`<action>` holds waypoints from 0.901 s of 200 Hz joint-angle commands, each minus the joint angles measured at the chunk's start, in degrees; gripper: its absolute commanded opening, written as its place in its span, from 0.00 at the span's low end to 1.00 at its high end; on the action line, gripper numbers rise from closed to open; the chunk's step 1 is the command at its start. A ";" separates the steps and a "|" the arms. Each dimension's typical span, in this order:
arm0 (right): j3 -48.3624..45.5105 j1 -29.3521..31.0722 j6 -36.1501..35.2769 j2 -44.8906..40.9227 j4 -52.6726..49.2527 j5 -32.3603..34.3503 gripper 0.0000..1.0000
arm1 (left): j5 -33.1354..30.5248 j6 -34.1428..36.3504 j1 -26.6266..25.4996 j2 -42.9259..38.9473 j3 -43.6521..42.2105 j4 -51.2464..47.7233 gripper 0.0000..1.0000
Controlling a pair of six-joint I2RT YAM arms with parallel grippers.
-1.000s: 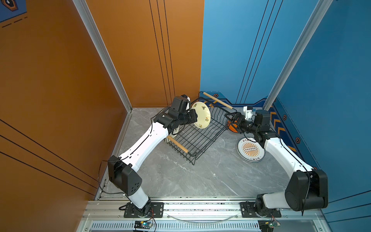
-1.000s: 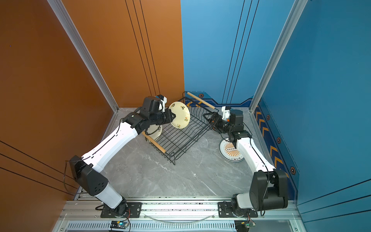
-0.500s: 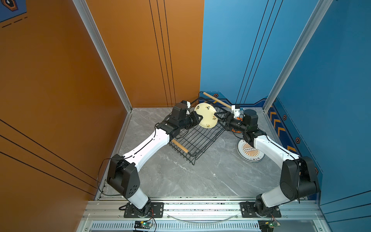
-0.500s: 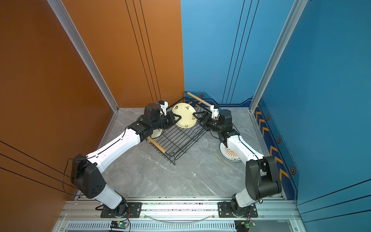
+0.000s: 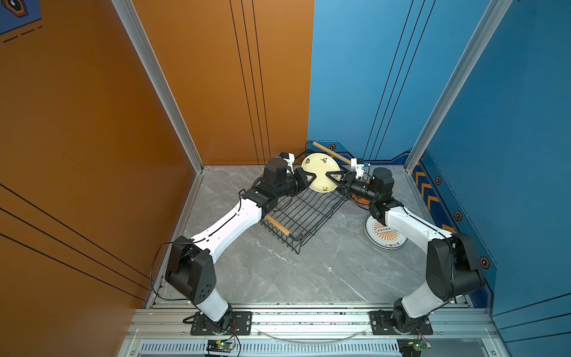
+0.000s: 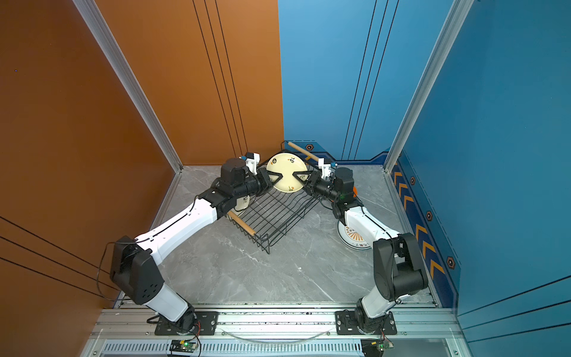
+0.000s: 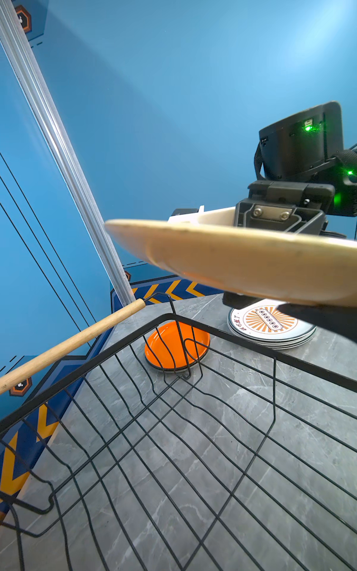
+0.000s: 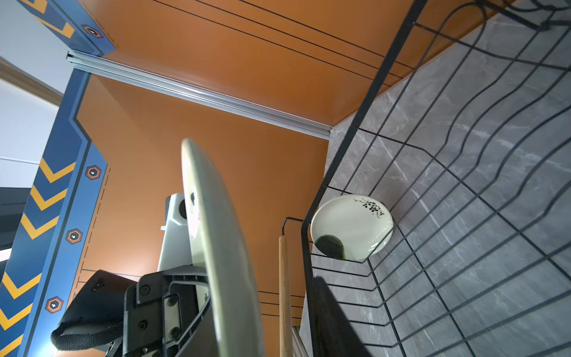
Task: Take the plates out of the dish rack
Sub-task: 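Grasp the cream plate's rim with the right gripper and open the left gripper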
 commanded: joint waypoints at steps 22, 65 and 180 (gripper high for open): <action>1.04 0.33 1.80 0.67 4.13 -2.01 0.19 | 3.15 0.07 -0.95 1.39 1.03 3.69 0.18; 1.43 -0.25 1.59 0.61 3.80 -2.27 0.00 | 2.91 1.76 -0.50 0.72 0.41 3.43 0.37; 22.07 -14.56 -29.00 -3.47 -39.42 2.25 0.00 | -18.24 35.82 4.04 -4.98 10.91 -38.03 0.66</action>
